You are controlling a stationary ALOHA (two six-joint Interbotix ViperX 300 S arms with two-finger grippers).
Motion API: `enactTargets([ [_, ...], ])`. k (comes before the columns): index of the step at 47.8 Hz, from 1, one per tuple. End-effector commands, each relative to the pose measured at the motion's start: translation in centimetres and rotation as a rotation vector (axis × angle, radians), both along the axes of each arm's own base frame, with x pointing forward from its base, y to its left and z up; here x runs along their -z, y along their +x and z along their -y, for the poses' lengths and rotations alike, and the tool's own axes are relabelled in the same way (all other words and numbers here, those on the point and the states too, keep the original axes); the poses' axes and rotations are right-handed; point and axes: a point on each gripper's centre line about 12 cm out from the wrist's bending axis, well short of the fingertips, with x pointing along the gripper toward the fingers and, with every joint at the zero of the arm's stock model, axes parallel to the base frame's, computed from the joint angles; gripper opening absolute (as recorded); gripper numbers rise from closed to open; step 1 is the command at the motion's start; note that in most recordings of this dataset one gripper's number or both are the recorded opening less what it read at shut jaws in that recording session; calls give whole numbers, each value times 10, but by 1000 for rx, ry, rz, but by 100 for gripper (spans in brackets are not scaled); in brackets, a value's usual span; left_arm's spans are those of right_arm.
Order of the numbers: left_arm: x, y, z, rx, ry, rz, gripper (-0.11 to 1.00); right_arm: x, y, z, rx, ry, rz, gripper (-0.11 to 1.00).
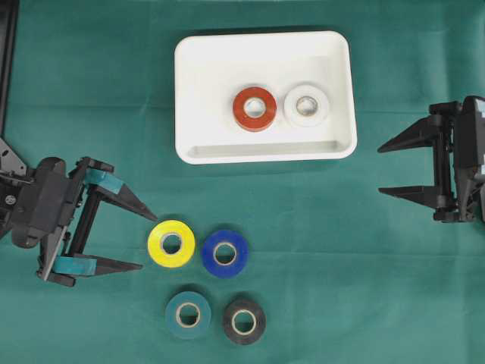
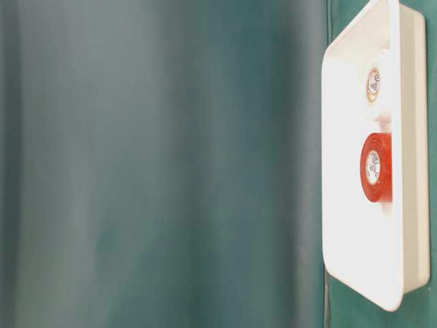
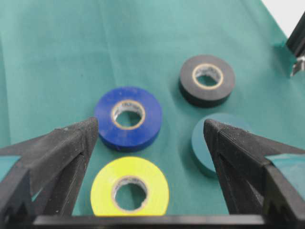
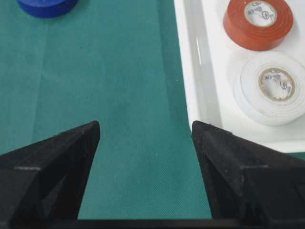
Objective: Pick up the tape from a random location and place it into the white case.
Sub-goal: 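Move the open left gripper toward the yellow tape roll, then lower the left gripper and close it on the yellow tape roll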
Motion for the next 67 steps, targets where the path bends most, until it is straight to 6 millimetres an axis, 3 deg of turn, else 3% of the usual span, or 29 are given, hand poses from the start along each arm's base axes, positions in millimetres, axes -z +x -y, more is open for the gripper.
enactTargets([
  [1,-12,3,1,-1,-15,34,98,-9,5,0,-4,-3,27,75],
  [11,-24,15,6,-20,-63,0,98,-9,5,0,-5,-4,27,75],
  [30,-45,35,13,-27,37,-365,96,-8,5,0,-7,-10,23,75],
  [42,-48,51,17,-29,101,-570,97,-8,5,0,-7,-10,21,75],
  [67,-48,55,27,-6,111,-578,96,-7,4,0,-5,-11,15,75],
])
